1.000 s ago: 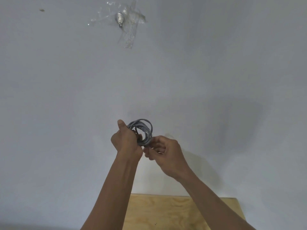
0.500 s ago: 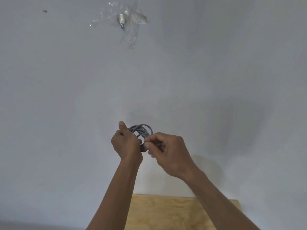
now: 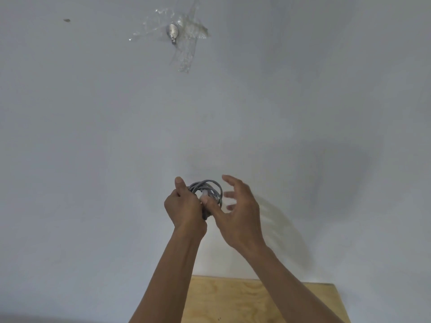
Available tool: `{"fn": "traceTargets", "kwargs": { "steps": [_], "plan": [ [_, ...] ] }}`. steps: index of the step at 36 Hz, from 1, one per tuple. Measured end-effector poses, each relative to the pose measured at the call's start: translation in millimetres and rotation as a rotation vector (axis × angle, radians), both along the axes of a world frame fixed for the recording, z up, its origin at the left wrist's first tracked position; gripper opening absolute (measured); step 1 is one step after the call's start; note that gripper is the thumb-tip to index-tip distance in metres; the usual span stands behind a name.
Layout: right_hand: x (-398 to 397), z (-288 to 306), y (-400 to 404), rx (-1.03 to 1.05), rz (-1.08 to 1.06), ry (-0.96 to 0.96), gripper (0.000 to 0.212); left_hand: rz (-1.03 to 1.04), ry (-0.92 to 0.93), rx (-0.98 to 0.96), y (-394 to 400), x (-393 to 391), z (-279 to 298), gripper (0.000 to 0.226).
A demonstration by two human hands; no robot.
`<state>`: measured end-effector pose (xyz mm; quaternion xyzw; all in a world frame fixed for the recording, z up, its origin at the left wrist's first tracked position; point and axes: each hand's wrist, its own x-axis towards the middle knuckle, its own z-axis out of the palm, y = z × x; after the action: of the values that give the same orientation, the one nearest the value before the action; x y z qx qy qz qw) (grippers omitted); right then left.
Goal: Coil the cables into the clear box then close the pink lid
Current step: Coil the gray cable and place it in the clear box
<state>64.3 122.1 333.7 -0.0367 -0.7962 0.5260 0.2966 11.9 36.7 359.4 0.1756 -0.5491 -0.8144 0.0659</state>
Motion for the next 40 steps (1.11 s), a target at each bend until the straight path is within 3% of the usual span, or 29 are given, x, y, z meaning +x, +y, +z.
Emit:
{"fn": "traceTargets", "kwargs": {
  "steps": [2, 11, 14, 18, 25, 30, 35, 40],
  "plan": [
    [1.3, -0.6, -5.2, -0.106, 0.058, -0.049, 0.054, -0.02, -0.003, 0.0, 1.8, 1.6, -2.7, 0.05],
    [13.3, -12.1, -23.4, -0.236, 0.052, 0.107, 0.034, 0.043, -0.03, -0.016, -1.5, 5.8, -7.7, 0.05],
    [17.8, -19.4, -25.0, -0.093, 0.017, 0.171, 0.023, 0.071, -0.032, -0.032, -6.1, 4.8, -3.4, 0.052],
    [22.1, -23.0, -26.3, -0.024, 0.098, 0.165, 0.034, 0.071, -0.05, -0.031, -12.6, 2.3, 0.6, 0.05],
    [16.7, -27.8, -34.3, 0.162, -0.045, 0.214, 0.019, 0.078, -0.058, 0.049, -13.6, 1.3, 0.3, 0.05],
    [18.3, -28.5, -33.8, -0.02, -0.055, 0.184, 0.006, 0.098, -0.082, 0.073, -17.0, -1.9, -1.8, 0.048],
    [16.0, -27.5, -16.6, -0.345, 0.084, -0.055, 0.01, 0.131, -0.059, 0.014, -24.6, -7.1, -4.4, 0.049],
    [16.9, -17.6, -8.4, -0.376, 0.161, -0.048, 0.017, 0.103, -0.011, -0.088, -22.2, -6.5, -11.0, 0.052]
  ]
}}
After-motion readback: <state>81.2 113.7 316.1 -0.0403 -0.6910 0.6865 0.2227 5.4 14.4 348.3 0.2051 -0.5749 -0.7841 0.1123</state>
